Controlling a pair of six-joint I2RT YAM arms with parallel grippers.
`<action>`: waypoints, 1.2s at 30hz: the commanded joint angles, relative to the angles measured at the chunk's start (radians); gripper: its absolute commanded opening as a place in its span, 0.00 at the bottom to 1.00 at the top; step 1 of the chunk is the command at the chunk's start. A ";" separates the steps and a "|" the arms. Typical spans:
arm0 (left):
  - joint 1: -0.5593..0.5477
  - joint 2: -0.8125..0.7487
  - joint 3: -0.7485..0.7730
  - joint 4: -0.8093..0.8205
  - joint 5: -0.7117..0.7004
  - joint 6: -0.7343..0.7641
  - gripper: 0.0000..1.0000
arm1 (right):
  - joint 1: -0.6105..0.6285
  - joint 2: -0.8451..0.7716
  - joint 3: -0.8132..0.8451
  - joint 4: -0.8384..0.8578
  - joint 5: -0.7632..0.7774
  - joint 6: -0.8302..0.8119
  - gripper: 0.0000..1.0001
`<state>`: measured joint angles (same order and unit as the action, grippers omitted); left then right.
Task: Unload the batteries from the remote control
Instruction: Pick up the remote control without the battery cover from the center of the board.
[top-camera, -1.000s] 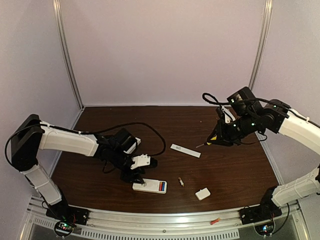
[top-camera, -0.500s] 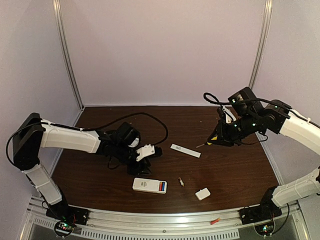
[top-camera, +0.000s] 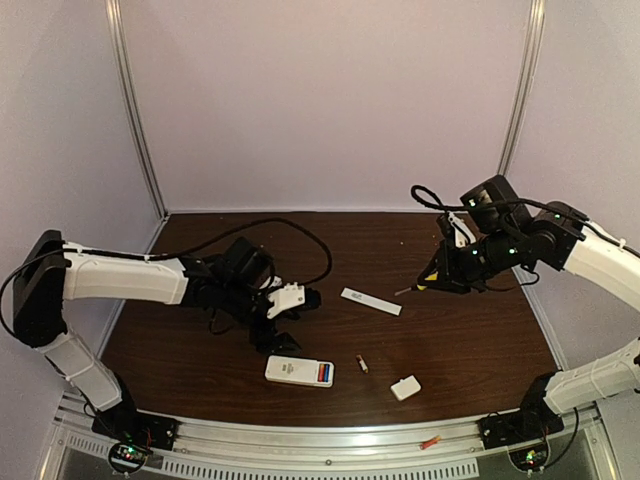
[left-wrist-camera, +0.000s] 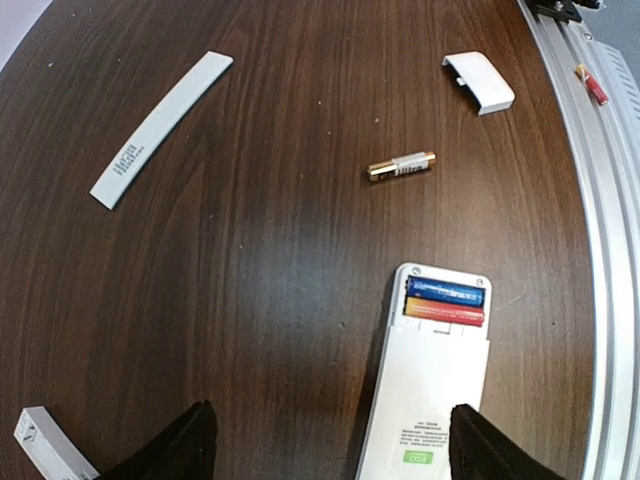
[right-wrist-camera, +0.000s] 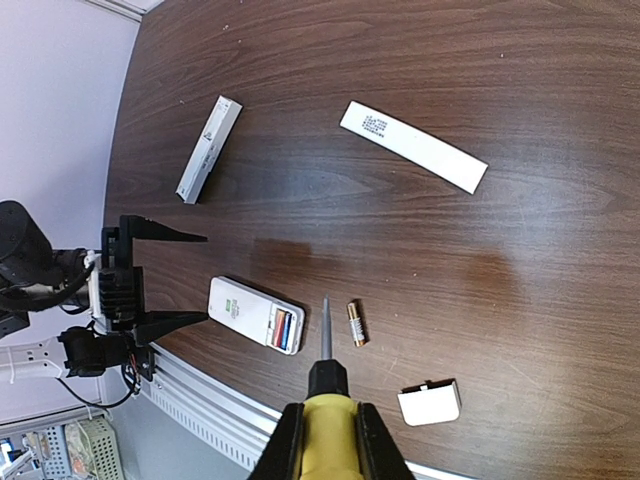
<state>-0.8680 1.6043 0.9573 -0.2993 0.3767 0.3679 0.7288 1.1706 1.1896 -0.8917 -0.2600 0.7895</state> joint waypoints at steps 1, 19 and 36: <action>-0.004 -0.067 -0.037 -0.014 0.003 0.082 0.82 | 0.003 -0.020 -0.012 0.002 0.031 -0.001 0.00; -0.004 0.000 -0.120 -0.006 0.076 0.085 0.83 | 0.003 -0.014 -0.004 -0.008 0.031 0.010 0.00; -0.050 0.052 -0.142 0.045 -0.035 0.085 0.77 | 0.003 0.008 0.004 -0.005 0.022 0.010 0.00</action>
<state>-0.9089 1.6302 0.8124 -0.2840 0.3759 0.4603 0.7288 1.1732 1.1877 -0.8936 -0.2554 0.7925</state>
